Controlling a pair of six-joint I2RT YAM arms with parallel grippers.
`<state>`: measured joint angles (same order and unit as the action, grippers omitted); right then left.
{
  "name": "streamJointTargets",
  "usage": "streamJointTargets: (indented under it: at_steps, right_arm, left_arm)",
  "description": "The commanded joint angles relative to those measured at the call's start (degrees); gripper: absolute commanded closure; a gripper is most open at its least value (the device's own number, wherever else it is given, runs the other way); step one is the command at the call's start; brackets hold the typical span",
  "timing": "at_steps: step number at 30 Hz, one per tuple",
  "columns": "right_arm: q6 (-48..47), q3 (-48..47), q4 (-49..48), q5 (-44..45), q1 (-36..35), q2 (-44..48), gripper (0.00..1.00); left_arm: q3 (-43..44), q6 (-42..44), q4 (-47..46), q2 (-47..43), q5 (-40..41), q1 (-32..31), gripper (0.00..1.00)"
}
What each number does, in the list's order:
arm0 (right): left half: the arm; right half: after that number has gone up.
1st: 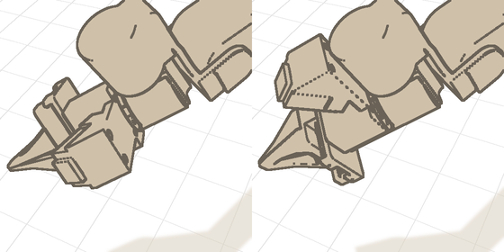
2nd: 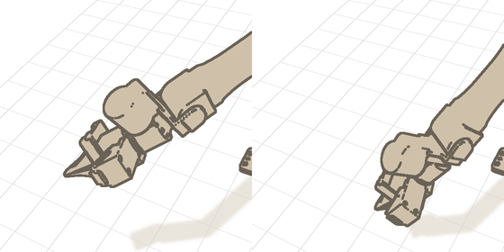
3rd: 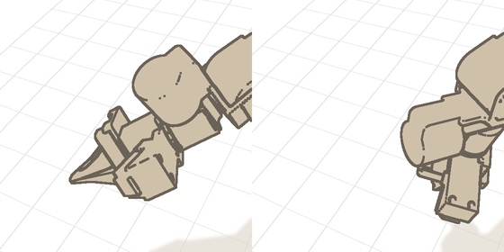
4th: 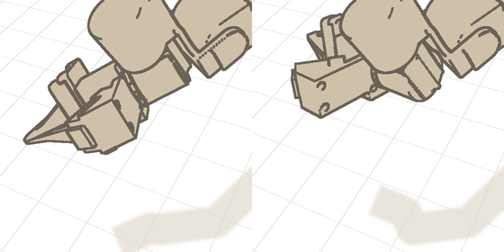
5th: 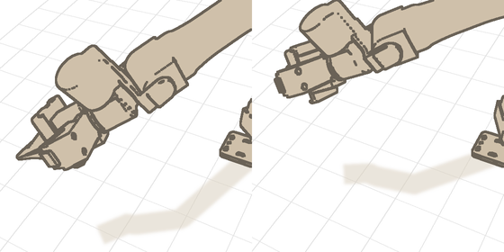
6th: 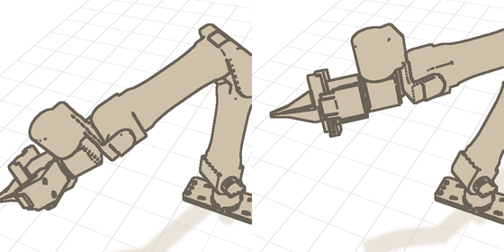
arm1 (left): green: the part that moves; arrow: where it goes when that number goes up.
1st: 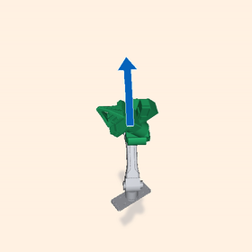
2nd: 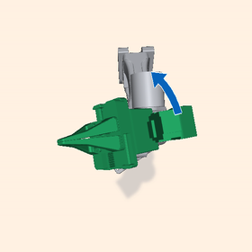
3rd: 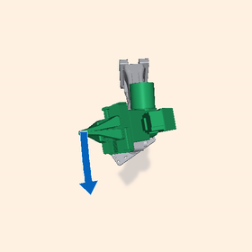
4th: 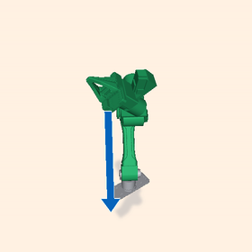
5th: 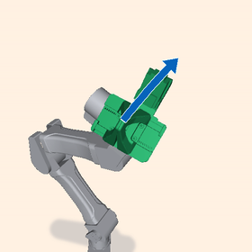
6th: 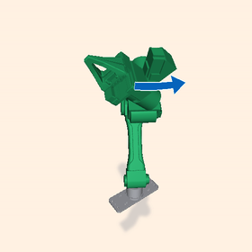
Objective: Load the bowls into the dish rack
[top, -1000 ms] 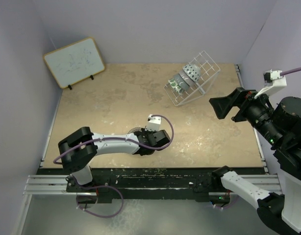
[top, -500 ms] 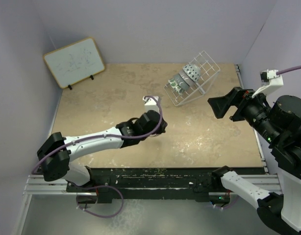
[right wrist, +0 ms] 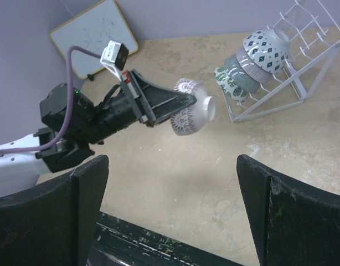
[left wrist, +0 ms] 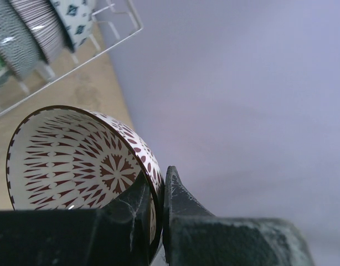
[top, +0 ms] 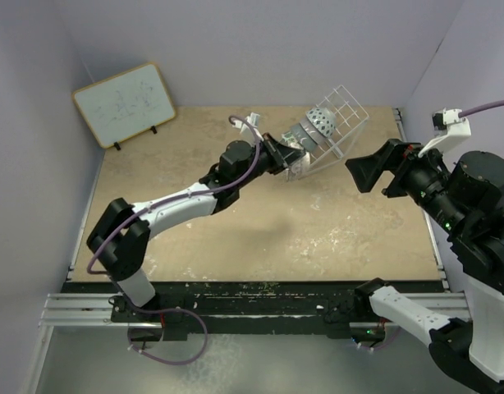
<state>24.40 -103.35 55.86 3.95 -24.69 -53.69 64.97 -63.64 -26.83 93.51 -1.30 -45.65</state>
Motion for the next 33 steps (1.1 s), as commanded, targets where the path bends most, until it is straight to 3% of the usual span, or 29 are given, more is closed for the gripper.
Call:
streamJointTargets:
  at_steps: [1, 8, 20, 30, 33]
  right_arm:
    - [-1.08, -2.8, -2.12, 1.2, 0.25, -1.25, 0.0]
    - [-1.46, -5.0, -1.95, 0.28, 0.22, -2.74, 0.0]
    - [-2.94, -8.43, -1.08, -0.61, 0.25, -4.48, 0.0]
    - [-4.41, -9.99, -0.11, 0.14, 0.24, -5.61, 0.0]
    - [-4.69, -10.03, -0.11, 0.19, 0.25, -5.81, 0.0]
  left_arm:
    - [11.77, -7.97, -16.14, 5.09, -7.34, 1.46, 1.0]
    - [28.43, -18.12, -27.91, 20.74, -6.95, 2.95, 1.0]
    - [51.86, -24.62, -32.41, 40.85, 4.5, 3.23, 1.0]
    - [70.58, -24.48, -27.71, 54.15, 8.59, 3.49, 1.0]
    - [72.63, -25.44, -26.92, 56.51, 9.76, 3.48, 1.0]
